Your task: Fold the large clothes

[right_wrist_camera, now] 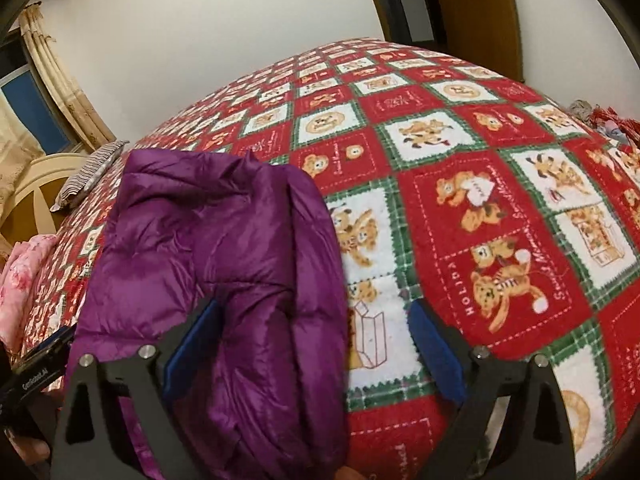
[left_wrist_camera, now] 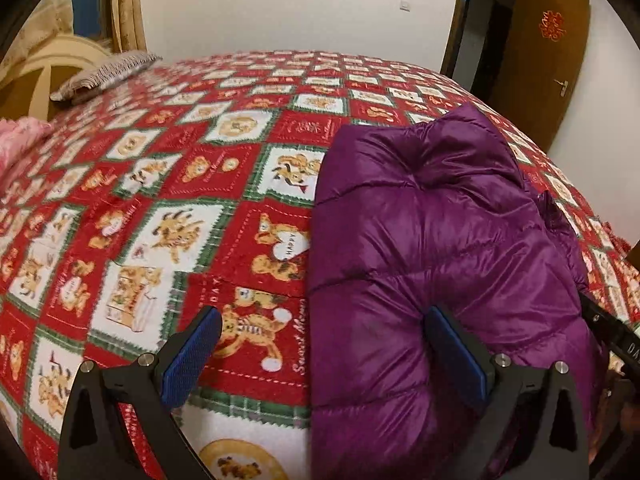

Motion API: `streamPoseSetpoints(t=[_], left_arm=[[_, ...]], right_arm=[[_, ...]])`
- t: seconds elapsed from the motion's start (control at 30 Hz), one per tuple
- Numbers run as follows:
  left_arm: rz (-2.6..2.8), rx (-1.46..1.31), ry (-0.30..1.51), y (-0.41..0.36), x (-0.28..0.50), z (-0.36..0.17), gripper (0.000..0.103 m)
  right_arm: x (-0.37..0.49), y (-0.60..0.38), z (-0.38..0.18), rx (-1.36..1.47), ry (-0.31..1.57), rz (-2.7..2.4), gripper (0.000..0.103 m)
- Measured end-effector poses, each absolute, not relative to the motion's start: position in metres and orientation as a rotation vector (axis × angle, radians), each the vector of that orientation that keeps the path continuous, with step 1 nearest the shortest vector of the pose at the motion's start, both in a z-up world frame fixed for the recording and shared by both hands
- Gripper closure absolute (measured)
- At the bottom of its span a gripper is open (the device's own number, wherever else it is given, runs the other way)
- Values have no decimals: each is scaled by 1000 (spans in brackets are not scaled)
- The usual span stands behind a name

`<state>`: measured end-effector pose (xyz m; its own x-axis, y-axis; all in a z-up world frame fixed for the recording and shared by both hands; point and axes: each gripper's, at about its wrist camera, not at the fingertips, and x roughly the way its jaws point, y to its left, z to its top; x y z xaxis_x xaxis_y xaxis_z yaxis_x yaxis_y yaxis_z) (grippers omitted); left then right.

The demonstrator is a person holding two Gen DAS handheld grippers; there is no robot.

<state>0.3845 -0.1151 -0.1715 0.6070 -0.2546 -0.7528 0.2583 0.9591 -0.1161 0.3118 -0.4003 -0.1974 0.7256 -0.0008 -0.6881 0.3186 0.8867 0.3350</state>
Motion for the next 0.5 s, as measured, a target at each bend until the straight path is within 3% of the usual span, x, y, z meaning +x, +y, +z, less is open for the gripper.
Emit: streamPoseSetpoints(t=[0.13,0.33,0.4,0.5], left_arm=[[-359,-77,914,-113,392,-177,1],[-522,-157,924,-117,392,-183,3],[-591,-180,921,-122,391,-181,28],[-607,-102,887,-134,379,-171,40]], right_arm=[[319,-396,-198,445,738,-152,16],[326,-382,-200,478,742,-31,45],[326,-383,-202,506,747,4,53],[324,-381,-203,538,755,47,64]])
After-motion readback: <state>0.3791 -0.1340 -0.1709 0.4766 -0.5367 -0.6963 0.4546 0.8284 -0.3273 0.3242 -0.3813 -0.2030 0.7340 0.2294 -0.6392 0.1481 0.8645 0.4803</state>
